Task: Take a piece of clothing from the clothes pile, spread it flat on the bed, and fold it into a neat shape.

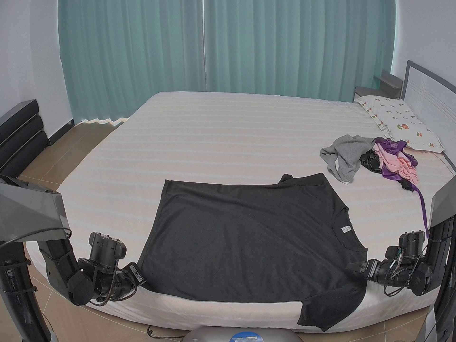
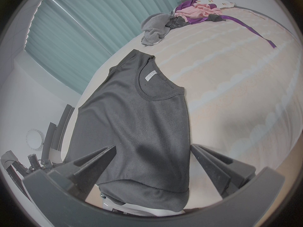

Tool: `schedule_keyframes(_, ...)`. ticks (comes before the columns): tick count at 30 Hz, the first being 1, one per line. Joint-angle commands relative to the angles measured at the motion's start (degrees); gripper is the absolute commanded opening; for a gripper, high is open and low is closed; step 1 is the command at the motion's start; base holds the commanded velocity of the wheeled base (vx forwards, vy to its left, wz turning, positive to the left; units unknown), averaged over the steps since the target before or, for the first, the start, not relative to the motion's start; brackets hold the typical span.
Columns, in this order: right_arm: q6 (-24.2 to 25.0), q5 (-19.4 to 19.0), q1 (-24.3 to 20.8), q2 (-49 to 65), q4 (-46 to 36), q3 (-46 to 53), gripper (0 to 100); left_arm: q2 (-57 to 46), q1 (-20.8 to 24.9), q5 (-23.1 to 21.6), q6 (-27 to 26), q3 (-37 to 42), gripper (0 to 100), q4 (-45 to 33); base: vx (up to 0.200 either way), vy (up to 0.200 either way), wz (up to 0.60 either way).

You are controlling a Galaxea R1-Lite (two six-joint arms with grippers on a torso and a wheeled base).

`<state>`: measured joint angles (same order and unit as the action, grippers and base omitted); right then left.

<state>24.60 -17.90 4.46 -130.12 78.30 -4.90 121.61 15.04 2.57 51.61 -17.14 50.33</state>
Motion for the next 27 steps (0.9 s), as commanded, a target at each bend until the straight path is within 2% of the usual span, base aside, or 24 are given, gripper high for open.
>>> schedule_keyframes(1, 0.0, 0.3, -0.1, -3.9, 1.9, -0.4, 100, -0.1, 0.0, -0.3, 0.1, 0.0, 0, 0.0, 0.000, 0.000, 0.00)
schedule_keyframes(10, 0.0, 0.2, -0.2, -5.6, 3.2, -0.8, 100, -0.1, 0.1, -0.3, 0.1, -0.1, 0, 0.0, 0.000, 0.000, 0.00)
schedule_keyframes(11, 0.0, 0.2, -0.3, -5.7, 3.3, -0.8, 0, -0.1, 0.1, -0.3, 0.1, 0.0, 0, 0.0, 0.000, 0.000, 0.00)
schedule_keyframes(18, 0.1, 0.9, -0.5, -5.1, 7.1, -1.1, 0, -0.2, 0.1, -0.3, 0.1, -0.1, 0, 0.1, 0.000, 0.000, 0.00)
schedule_keyframes(22, -0.2, 4.4, -0.5, -3.9, 7.7, -1.7, 0, -0.9, 0.1, -0.3, 0.1, -0.1, 0, 0.1, 0.000, 0.000, 0.00)
schedule_keyframes(27, -0.2, 6.8, -1.2, -3.4, 7.2, -5.5, 0, -1.0, -0.5, -0.3, 0.1, -0.1, 0, 0.1, 0.000, 0.000, 0.00)
